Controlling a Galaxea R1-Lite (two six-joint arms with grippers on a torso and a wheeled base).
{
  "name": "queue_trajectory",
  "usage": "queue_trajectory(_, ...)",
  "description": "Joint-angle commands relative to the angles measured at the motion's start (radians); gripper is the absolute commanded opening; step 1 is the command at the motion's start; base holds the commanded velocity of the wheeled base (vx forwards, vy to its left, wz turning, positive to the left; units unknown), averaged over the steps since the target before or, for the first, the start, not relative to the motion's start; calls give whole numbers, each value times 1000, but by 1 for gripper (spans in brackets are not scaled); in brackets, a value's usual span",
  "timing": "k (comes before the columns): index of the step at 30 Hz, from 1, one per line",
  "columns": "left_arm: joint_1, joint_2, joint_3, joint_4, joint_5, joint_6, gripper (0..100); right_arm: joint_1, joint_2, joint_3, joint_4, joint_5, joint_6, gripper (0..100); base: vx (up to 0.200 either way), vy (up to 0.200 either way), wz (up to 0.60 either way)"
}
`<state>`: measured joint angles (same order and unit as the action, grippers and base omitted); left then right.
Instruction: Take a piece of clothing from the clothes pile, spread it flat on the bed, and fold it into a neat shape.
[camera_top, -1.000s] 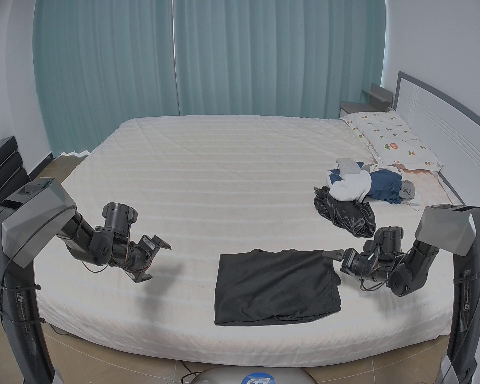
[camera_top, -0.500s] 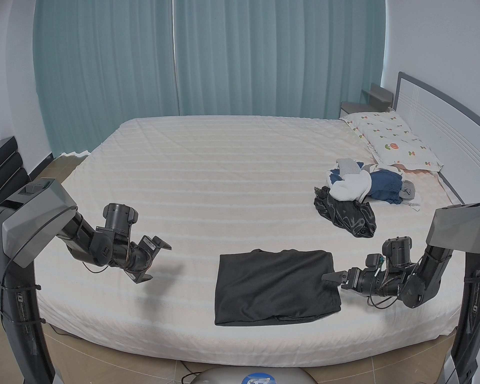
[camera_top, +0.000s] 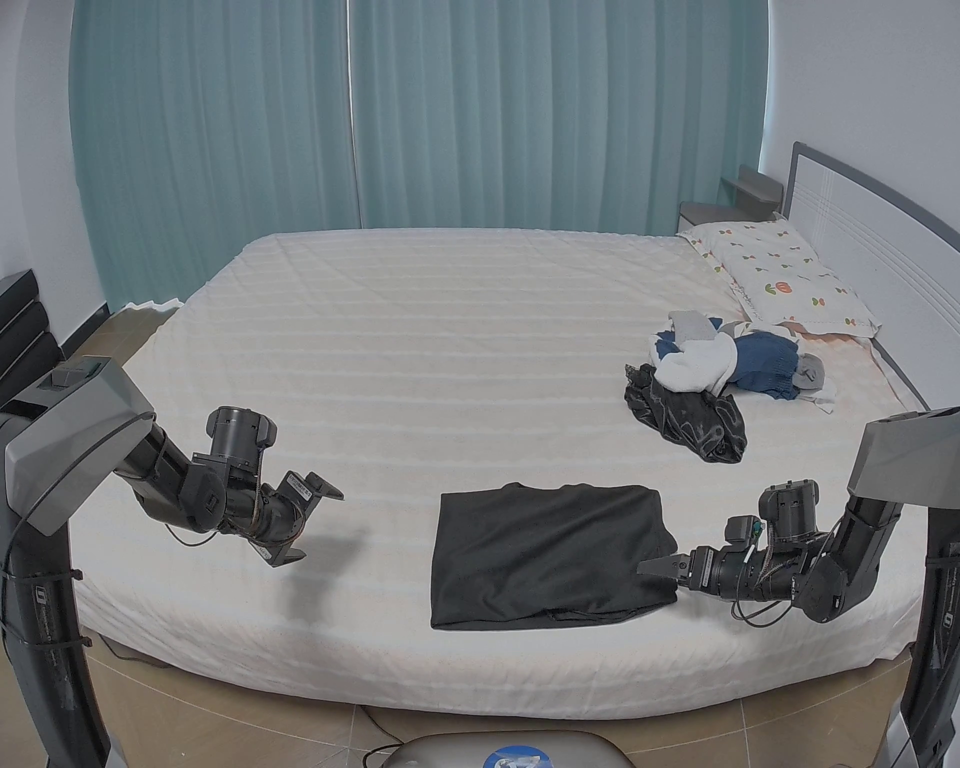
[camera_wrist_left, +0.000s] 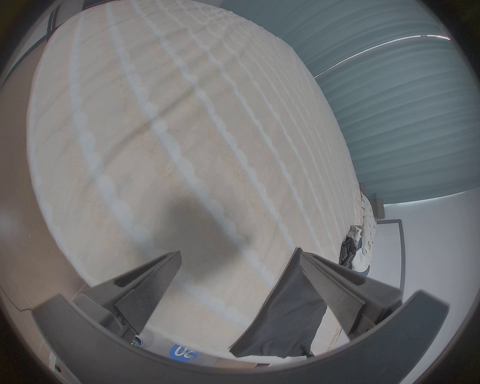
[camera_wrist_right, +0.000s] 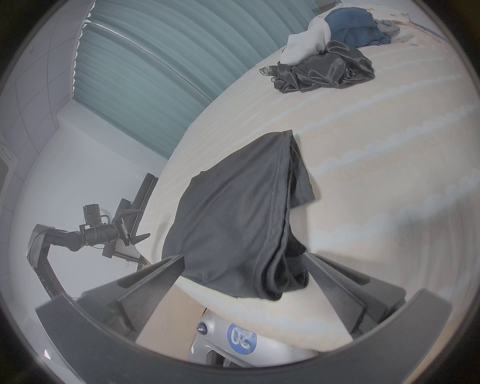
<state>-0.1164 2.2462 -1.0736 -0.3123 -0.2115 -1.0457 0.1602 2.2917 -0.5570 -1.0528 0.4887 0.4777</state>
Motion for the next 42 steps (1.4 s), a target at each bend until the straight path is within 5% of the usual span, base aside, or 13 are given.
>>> queue_trajectory(1,0,1,0,-1,0,0,100,1,8,-7,-6,1,1,100,0,0,0)
queue_trajectory(10,-2,1,0,-1,0,0,100,-1,28,-43,-12,1,1,100,0,0,0)
queue_trajectory(11,-2,1,0,-1,0,0,100,-1,34,-52,-10,-1,2,0,0,0,0)
queue_trajectory(30,0,1,0,-1,0,0,100,-34,9,-29,4,-10,-14,0,0,0,0)
queue_trajectory(36,0,1,-2,-1,0,0,100,-41,6,-15,109,-10,-137,0,0,0,0)
queue_trajectory(42,0,1,-2,1,0,0,100,-50,6,-21,122,-10,-148,0,0,0,0)
